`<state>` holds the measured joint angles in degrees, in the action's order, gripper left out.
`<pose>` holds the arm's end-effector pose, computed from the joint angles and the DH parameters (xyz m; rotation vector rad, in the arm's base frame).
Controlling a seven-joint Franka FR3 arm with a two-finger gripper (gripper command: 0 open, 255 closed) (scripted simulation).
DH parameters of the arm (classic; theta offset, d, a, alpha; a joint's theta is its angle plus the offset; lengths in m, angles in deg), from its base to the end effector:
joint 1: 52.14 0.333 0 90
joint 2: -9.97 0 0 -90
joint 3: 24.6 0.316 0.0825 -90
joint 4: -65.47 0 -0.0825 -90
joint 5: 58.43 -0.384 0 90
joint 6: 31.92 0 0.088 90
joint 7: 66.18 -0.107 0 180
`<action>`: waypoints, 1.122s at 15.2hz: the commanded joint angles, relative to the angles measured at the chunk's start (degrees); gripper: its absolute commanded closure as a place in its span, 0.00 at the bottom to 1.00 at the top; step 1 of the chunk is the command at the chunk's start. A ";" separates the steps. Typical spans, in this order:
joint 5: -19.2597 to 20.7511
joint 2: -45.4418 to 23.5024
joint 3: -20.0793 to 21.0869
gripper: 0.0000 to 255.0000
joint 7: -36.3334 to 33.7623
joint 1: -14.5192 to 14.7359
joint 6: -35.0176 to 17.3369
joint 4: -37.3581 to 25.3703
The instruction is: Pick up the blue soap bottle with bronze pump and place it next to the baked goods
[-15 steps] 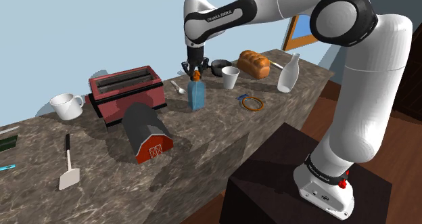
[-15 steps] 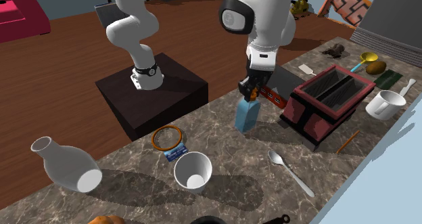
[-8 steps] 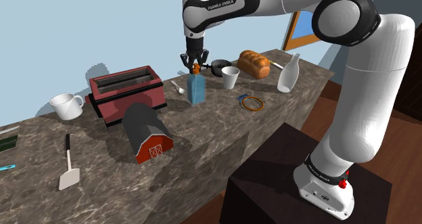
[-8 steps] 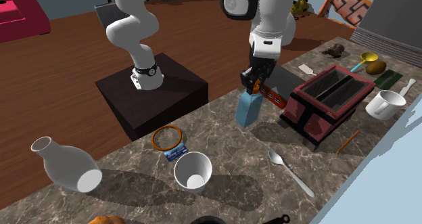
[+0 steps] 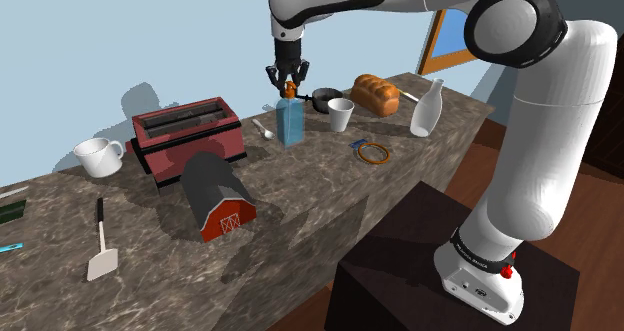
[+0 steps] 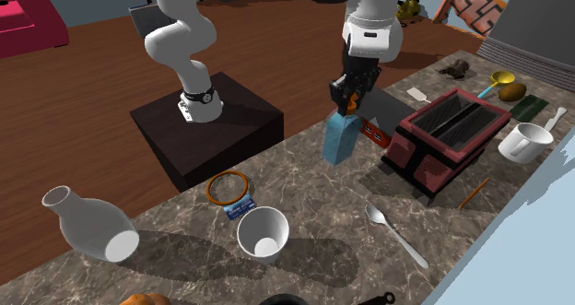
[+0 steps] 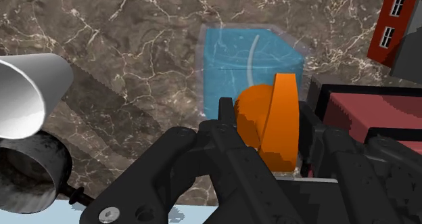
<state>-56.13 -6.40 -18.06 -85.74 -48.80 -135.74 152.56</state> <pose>0.6416 0.1000 0.4984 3.1264 -0.2573 0.0152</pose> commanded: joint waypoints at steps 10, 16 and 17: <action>0.02 -0.43 0.09 1.00 0.03 0.23 8.69 -9.13; 0.16 -1.75 0.12 1.00 0.04 0.45 13.98 -15.73; 0.20 -2.06 0.13 1.00 0.04 0.50 14.91 -16.97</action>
<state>-55.99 -8.08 -17.97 -85.60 -48.42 -121.85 136.97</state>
